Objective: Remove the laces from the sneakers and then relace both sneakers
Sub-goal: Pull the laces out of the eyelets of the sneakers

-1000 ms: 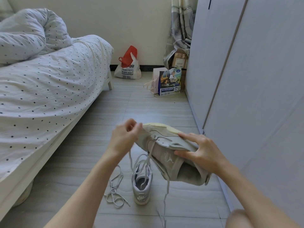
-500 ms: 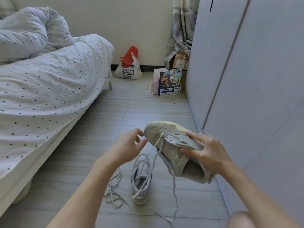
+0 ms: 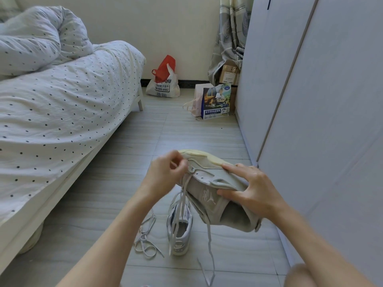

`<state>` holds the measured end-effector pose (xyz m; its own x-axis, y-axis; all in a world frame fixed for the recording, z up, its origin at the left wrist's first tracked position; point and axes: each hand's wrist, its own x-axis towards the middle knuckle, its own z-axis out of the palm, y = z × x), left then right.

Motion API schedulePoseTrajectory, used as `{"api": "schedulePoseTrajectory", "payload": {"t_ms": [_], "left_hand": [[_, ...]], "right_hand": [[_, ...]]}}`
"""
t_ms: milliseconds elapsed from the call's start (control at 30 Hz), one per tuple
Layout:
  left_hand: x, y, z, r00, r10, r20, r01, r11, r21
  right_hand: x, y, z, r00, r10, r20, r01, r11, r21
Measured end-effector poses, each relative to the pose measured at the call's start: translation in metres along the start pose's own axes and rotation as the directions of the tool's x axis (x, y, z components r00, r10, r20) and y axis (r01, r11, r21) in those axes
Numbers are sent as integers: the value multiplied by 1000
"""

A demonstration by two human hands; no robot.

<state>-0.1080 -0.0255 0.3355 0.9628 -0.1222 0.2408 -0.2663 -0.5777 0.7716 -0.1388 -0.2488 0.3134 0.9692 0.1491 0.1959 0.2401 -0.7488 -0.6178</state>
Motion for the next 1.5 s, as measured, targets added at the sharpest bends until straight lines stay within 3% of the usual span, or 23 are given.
{"api": "schedulePoseTrajectory", "payload": {"t_ms": [67, 133, 200, 233, 300, 367, 400, 467, 667, 867, 933, 967, 1000, 1067, 1133, 1167, 1233, 1300, 1367, 1500], "left_hand": [[3, 9, -13, 979, -71, -189, -4, 929, -370], [3, 15, -27, 940, -204, -272, -72, 663, -745], [1, 16, -35, 925, -288, -249, -91, 468, -879], [1, 14, -36, 925, -310, -219, -61, 449, -892], [-1, 11, -34, 940, -307, -146, 65, 582, -811], [-2, 4, -24, 970, -224, -93, 158, 875, -457], [-3, -1, -17, 984, -167, -65, 149, 964, -219], [-3, -10, -5, 994, -105, 6, 104, 992, 73], [-2, -17, 14, 993, -61, 98, 32, 960, 279], [0, -13, 14, 998, -10, 55, -2, 978, 209], [1, -8, 13, 999, -31, 19, 29, 996, 81], [2, -4, 10, 997, -78, -11, 77, 994, -72], [3, 0, 6, 989, -142, -46, 124, 953, -277], [6, 8, -8, 960, -262, -99, 130, 731, -670], [8, 7, -23, 947, -302, -112, 84, 567, -819], [6, 6, -28, 951, -297, -90, 97, 560, -823], [2, 3, -30, 959, -283, -16, 198, 709, -676], [0, -6, -21, 966, -255, 31, 252, 915, -315], [0, -16, -11, 977, -209, 51, 211, 977, -26], [3, -21, -2, 984, -155, 91, 162, 983, -80]], "right_hand": [[4, 6, 1, 999, 49, -9, -48, 999, 20], [8, 15, 2, 994, 106, -10, -106, 994, 0], [10, 24, 2, 985, 170, -18, -170, 985, -8], [10, 28, 1, 981, 195, -21, -195, 981, -1], [8, 31, 0, 977, 214, -20, -214, 977, -12], [7, 31, -1, 981, 191, -21, -191, 980, -51], [6, 30, -1, 985, 173, -22, -174, 983, -62], [3, 26, -3, 989, 142, -27, -144, 988, -60], [-3, 4, -2, 999, -28, -31, 24, 993, -113], [-3, -5, 1, 996, -88, -22, 84, 983, -165], [-2, -6, 2, 995, -99, -15, 95, 980, -174], [-3, -6, 3, 995, -103, -7, 100, 977, -189], [-3, -6, 4, 994, -108, 2, 106, 971, -214], [-1, -5, 7, 995, -96, 14, 97, 960, -261], [1, -5, 9, 1000, -6, 7, 7, 981, -195], [2, -3, 8, 998, 63, -5, -63, 992, -107], [4, 2, 3, 980, 198, -34, -193, 975, 113], [3, 6, -3, 959, 280, -41, -248, 902, 355], [2, 7, -8, 956, 291, -21, -226, 783, 579], [0, 3, -12, 967, 254, 5, -182, 676, 714]]}}
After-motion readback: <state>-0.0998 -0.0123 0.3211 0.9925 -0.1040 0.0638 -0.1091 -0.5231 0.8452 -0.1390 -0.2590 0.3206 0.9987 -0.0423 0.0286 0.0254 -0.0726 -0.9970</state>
